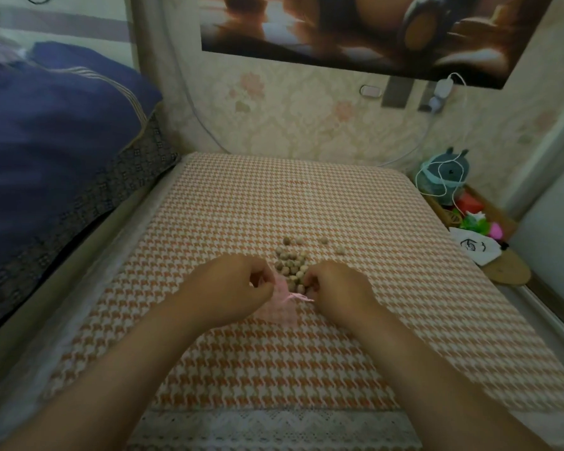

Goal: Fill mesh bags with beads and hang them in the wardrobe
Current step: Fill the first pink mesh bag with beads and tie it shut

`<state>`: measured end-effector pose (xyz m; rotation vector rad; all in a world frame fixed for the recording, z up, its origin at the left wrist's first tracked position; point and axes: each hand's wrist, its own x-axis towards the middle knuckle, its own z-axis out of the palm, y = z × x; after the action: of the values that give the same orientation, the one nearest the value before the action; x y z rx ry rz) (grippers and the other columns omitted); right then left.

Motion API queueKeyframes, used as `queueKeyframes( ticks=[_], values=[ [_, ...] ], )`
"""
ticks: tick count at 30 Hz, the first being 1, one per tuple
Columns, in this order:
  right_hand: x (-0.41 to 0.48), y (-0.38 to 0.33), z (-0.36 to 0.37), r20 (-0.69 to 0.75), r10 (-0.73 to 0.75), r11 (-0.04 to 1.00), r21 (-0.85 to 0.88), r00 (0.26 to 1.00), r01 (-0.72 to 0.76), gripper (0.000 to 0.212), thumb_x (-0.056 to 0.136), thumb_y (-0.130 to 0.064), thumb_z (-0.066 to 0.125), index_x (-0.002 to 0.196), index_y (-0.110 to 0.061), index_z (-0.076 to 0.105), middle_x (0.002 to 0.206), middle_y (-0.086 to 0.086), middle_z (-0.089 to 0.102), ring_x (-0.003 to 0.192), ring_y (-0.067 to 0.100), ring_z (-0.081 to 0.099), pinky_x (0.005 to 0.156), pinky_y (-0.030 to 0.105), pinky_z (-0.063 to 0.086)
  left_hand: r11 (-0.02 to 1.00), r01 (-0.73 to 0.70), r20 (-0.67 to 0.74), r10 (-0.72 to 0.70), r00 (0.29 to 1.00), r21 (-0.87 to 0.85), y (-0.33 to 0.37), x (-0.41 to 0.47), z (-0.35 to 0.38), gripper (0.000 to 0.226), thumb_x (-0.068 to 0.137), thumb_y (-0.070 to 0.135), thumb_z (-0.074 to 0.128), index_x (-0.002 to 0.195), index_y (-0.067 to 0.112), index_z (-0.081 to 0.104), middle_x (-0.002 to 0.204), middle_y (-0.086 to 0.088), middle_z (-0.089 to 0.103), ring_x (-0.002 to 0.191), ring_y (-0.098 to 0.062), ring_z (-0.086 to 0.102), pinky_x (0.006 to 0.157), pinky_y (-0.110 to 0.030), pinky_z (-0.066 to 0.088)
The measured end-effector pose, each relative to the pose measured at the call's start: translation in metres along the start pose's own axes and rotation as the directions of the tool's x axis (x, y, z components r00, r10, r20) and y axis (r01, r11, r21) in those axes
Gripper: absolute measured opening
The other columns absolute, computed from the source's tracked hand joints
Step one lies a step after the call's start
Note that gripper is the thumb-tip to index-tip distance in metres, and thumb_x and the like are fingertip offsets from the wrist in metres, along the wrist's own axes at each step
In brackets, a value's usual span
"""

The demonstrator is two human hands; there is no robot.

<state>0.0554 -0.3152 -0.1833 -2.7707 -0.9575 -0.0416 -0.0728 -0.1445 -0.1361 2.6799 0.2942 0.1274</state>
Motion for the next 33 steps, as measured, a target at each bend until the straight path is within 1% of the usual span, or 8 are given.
queueKeyframes(
  ticks=[5,9,12,17,22,26,29,33],
  values=[
    [-0.003,0.002,-0.006,0.008,0.066,0.997,0.045,0.998,-0.066,0.013,0.091,-0.033,0.064,0.1,-0.03,0.073,0.098,-0.008,0.072,0.092,0.017,0.067,0.075,0.031,0.053,0.999,-0.02,0.033,0.022,0.999,-0.035,0.0,-0.001,0.002,0.022,0.09,0.049,0.053,0.108,0.038,0.061,0.095,0.015,0.064,0.081,-0.004,0.06,0.072,-0.033,0.055],
    [-0.006,-0.002,-0.037,-0.163,0.086,0.918,0.397,0.983,-0.015,0.008,0.085,-0.029,0.075,0.091,-0.035,0.072,0.086,-0.017,0.07,0.079,-0.005,0.063,0.074,0.023,0.052,0.998,-0.046,0.053,0.048,0.997,-0.041,0.001,-0.001,0.001,0.029,0.091,0.049,0.053,0.116,0.035,0.057,0.102,0.013,0.064,0.087,-0.008,0.06,0.077,-0.035,0.055],
    [-0.02,-0.021,-0.06,-0.212,0.017,0.811,0.575,0.977,0.111,0.013,0.085,-0.023,0.078,0.093,-0.033,0.075,0.086,-0.019,0.071,0.059,0.0,0.058,0.064,0.018,0.052,0.995,-0.068,0.055,0.072,0.996,-0.073,-0.001,0.001,0.002,0.032,0.09,0.047,0.053,0.118,0.033,0.058,0.107,0.012,0.064,0.09,-0.01,0.06,0.079,-0.036,0.055],
    [-0.027,-0.047,-0.059,-0.212,-0.156,0.84,0.486,0.965,0.242,0.013,0.084,-0.026,0.079,0.094,-0.033,0.077,0.085,-0.02,0.071,0.065,-0.005,0.06,0.061,0.011,0.043,0.979,-0.088,0.031,0.096,0.995,-0.183,0.0,0.007,0.006,0.021,0.09,0.035,0.057,0.106,0.024,0.064,0.094,0.004,0.065,0.079,-0.012,0.061,0.07,-0.031,0.052],
    [-0.019,-0.045,-0.054,-0.134,-0.259,0.945,0.172,0.957,0.28,0.017,0.089,-0.047,0.069,0.103,-0.042,0.075,0.089,-0.028,0.061,0.079,-0.018,0.048,0.087,0.026,0.045,0.953,-0.069,0.035,0.083,0.996,-0.295,-0.003,0.007,0.007,0.021,0.091,0.025,0.057,0.106,0.036,0.069,0.075,0.011,0.064,0.06,0.003,0.059,0.052,-0.014,0.044],
    [-0.016,-0.036,-0.053,-0.092,-0.253,0.941,0.206,0.963,0.267,0.016,0.091,-0.045,0.066,0.104,-0.041,0.076,0.097,-0.028,0.057,0.08,-0.024,0.04,0.09,0.03,0.045,0.948,-0.05,0.044,0.068,0.997,-0.314,-0.005,0.008,0.007,0.025,0.092,0.031,0.059,0.114,0.029,0.07,0.099,0.008,0.072,0.078,0.0,0.064,0.071,-0.022,0.053],
    [-0.01,-0.02,-0.051,-0.122,-0.184,0.932,0.292,0.975,0.213,0.012,0.092,-0.036,0.068,0.101,-0.036,0.077,0.102,-0.022,0.065,0.081,-0.016,0.047,0.085,0.03,0.051,0.957,-0.052,0.021,0.06,0.998,-0.284,-0.004,0.01,0.006,0.031,0.093,0.031,0.058,0.122,0.022,0.067,0.117,0.008,0.067,0.089,-0.003,0.058,0.08,-0.019,0.046],
    [-0.002,-0.001,-0.04,-0.109,-0.04,0.953,0.295,0.993,0.07,0.012,0.092,-0.028,0.069,0.099,-0.033,0.077,0.101,-0.017,0.071,0.078,-0.005,0.057,0.079,0.028,0.051,0.963,-0.065,0.006,0.069,0.998,-0.26,-0.004,0.011,0.006,0.033,0.094,0.032,0.059,0.123,0.021,0.067,0.122,0.007,0.065,0.093,-0.003,0.055,0.081,-0.018,0.042]
  ],
)
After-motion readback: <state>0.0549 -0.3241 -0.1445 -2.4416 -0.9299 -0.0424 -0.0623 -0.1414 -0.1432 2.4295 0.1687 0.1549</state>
